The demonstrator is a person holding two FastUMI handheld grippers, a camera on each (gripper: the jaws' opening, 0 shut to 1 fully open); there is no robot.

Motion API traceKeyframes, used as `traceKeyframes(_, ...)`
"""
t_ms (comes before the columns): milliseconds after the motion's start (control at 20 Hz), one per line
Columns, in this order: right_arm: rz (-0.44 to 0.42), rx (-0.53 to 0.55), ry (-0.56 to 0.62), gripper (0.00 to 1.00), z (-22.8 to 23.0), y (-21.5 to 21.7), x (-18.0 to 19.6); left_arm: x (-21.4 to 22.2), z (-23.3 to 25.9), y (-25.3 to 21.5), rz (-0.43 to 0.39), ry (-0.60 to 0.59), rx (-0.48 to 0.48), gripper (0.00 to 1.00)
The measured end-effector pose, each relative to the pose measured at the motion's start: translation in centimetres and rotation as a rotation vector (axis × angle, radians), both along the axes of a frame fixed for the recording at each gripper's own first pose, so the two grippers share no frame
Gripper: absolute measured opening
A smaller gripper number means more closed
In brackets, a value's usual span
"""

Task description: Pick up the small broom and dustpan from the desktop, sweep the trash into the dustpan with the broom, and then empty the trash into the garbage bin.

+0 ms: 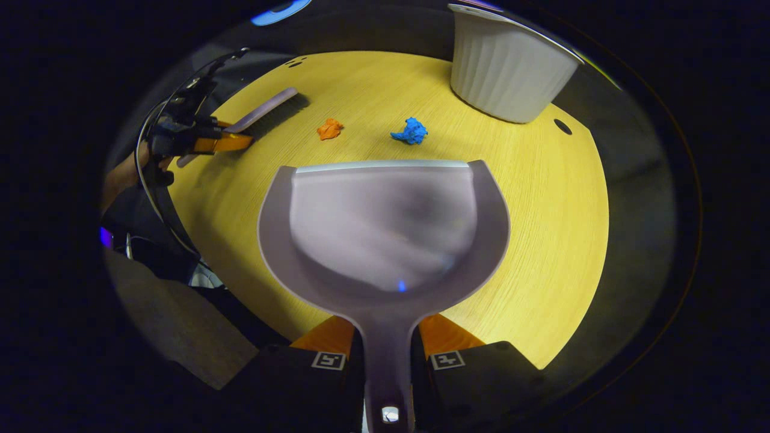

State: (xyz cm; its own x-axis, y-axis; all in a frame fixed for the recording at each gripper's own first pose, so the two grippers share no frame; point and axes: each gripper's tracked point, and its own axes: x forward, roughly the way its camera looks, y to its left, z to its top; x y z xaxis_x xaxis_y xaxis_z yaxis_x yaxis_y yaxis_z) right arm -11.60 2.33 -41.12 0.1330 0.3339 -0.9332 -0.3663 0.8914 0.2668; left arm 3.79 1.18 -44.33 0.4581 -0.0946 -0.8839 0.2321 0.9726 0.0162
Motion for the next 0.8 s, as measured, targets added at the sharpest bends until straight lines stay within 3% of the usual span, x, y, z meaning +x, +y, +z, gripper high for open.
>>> traceKeyframes(50,0.020,0.003,0.006,0.40,0.1,-0.2,0.1,0.8,0.7,-0.8,-0.010,-0.019,-0.014,0.26)
traceKeyframes(100,0.037,0.006,0.011,0.36,0.2,-0.4,0.2,1.6,1.4,-1.7,-0.021,-0.031,-0.027,0.26)
traceKeyframes(150,0.054,0.002,0.016,0.39,0.2,-0.6,0.4,2.3,1.7,-2.5,-0.036,-0.038,-0.034,0.26)
traceKeyframes(400,0.130,-0.036,0.048,0.36,-0.9,-1.7,1.0,4.2,1.6,-5.3,-0.105,-0.002,-0.022,0.24)
traceKeyframes(800,0.164,-0.026,0.032,0.33,-1.5,-1.8,2.0,5.1,-0.2,-11.2,-0.199,0.067,-0.065,0.26)
